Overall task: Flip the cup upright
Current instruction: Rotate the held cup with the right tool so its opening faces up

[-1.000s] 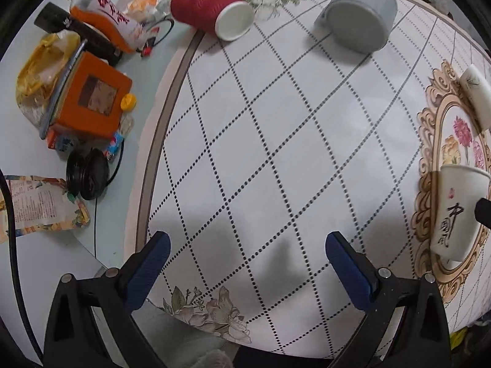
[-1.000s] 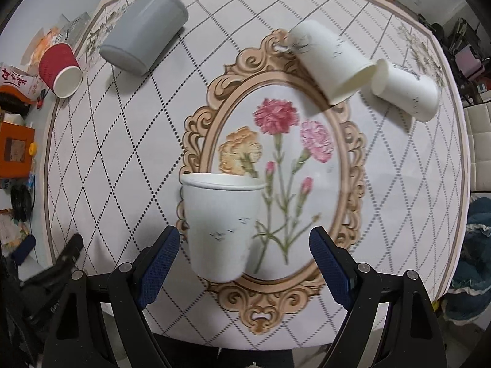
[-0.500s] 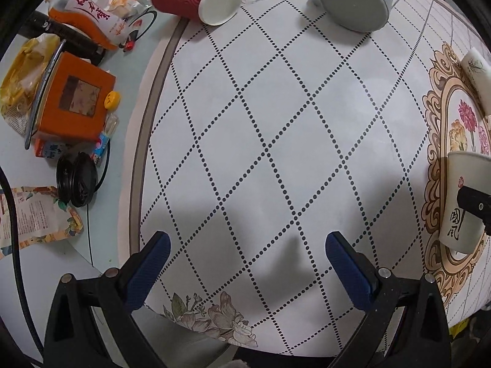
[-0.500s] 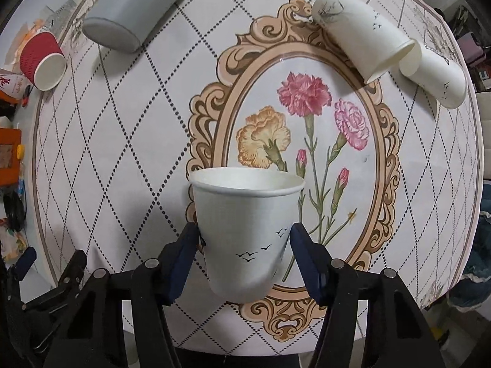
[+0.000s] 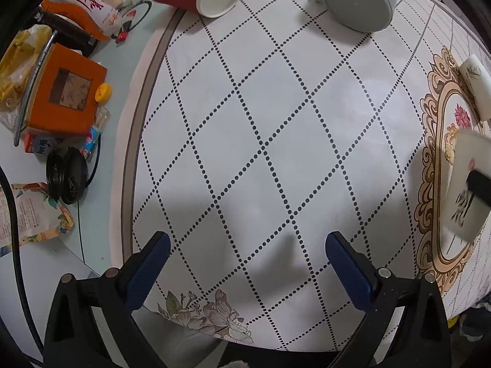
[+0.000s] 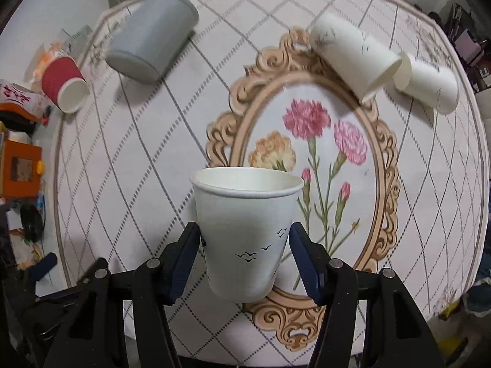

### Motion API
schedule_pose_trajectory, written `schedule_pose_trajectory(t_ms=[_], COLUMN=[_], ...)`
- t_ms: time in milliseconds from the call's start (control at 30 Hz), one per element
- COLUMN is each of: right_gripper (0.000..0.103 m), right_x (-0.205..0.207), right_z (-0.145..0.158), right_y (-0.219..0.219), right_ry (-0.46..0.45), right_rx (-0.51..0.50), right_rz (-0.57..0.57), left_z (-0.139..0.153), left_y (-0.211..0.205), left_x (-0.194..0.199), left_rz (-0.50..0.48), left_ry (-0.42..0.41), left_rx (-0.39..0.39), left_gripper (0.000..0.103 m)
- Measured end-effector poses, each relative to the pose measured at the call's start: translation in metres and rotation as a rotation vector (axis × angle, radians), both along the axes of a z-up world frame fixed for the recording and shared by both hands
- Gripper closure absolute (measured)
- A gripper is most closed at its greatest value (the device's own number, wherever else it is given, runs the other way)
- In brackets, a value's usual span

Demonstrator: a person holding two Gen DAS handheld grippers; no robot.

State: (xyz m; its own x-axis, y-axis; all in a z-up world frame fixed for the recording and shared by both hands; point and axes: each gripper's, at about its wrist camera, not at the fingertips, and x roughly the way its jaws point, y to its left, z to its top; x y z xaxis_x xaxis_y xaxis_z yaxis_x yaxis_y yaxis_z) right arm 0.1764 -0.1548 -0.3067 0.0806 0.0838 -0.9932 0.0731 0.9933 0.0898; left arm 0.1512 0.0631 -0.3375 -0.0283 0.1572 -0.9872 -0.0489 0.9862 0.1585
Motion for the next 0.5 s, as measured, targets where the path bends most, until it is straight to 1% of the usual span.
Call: schedule_pose_trajectory(t_ms=[233, 367, 500], right_gripper=[0.041, 0.041, 0.041], right_x=[0.01, 0.022, 0.022], right_z=[0.026, 0.027, 0.021], right_y=[0.002, 0.015, 0.023], right_ry=[-0.188, -0.317, -0.403], right_rx=[-0.029, -0.07, -0.106], right_rz=[-0.007, 0.002, 0.021], left_z=[-0.008, -0.012, -0.016], left_y=[0.009, 0.01, 0.008], left_x=[0.003, 0.005, 0.003], left_rz=[0.008, 0.004, -0.009], left_ry=[0.021, 0.03, 0.034], left_rx=[-0.021, -0.022, -0.013], left_gripper=[0.0, 0.0, 0.0])
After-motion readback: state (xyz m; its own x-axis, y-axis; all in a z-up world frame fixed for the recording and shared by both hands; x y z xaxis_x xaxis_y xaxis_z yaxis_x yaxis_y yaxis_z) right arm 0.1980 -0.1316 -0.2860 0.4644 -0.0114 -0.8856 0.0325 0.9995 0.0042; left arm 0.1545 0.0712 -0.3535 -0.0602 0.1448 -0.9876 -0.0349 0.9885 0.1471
